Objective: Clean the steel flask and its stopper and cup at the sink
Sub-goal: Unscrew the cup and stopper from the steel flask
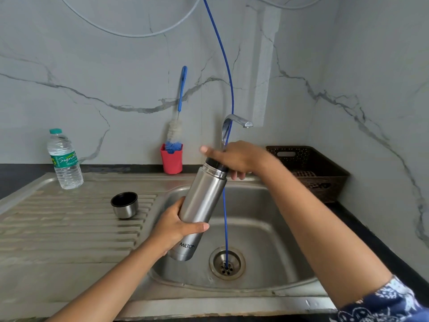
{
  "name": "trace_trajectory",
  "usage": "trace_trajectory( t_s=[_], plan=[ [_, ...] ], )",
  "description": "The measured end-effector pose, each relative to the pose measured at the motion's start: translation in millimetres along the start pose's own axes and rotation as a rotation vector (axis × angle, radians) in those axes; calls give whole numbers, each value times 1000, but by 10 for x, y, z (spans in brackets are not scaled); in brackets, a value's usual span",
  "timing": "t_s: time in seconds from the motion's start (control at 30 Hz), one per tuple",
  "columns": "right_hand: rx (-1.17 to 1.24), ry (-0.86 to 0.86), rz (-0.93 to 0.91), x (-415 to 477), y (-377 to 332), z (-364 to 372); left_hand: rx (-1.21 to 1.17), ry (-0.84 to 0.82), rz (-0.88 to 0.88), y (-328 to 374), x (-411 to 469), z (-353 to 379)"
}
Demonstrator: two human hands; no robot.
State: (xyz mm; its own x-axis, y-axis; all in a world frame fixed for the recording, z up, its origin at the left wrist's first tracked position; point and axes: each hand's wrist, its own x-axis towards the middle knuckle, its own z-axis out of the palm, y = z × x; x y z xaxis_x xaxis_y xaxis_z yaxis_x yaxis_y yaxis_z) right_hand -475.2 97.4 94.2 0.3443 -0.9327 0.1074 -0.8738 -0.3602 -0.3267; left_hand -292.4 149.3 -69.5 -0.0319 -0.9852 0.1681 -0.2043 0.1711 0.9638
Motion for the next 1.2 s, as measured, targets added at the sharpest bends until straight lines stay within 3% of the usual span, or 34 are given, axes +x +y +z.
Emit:
trace_trajectory(
  t_s=[0.07,0.13,0.27,0.4,0.53,0.6,0.67,0.73,0.83,1.03,1.13,1.2],
  plan=[
    [-195,146,-25,69,-55,149,10,10,8,-9,9,-14],
    [-130,139,-101,84,-4,152,22,0,14,-18,6,-43],
    [217,-243,-338,43,227,-99,48,-40,22,-13,-6,-83],
    [249,-495,-340,93,369,-246,95,-67,3,-34,-7,-73],
    [328,-393,-138,-5,283,-324,81,-40,2,-41,-10,-55],
    [193,-253,-40,-22,155,-224,85,-28,5,-43,-16,-55],
    [41,-148,-56,10,65,-75,90,-35,4,-35,-28,-60],
    [53,-94,-116,58,62,7,80,-40,8,-18,-39,-72],
    [267,-189,-174,80,147,-50,69,-37,22,-8,-36,-93],
    [345,-453,-331,184,329,-129,89,-70,-4,-58,-33,-106],
    [262,-542,-274,152,301,-264,102,-72,-13,-73,-37,-95],
    [253,-503,-161,97,186,-316,108,-59,-14,-82,-36,-81]
  ],
)
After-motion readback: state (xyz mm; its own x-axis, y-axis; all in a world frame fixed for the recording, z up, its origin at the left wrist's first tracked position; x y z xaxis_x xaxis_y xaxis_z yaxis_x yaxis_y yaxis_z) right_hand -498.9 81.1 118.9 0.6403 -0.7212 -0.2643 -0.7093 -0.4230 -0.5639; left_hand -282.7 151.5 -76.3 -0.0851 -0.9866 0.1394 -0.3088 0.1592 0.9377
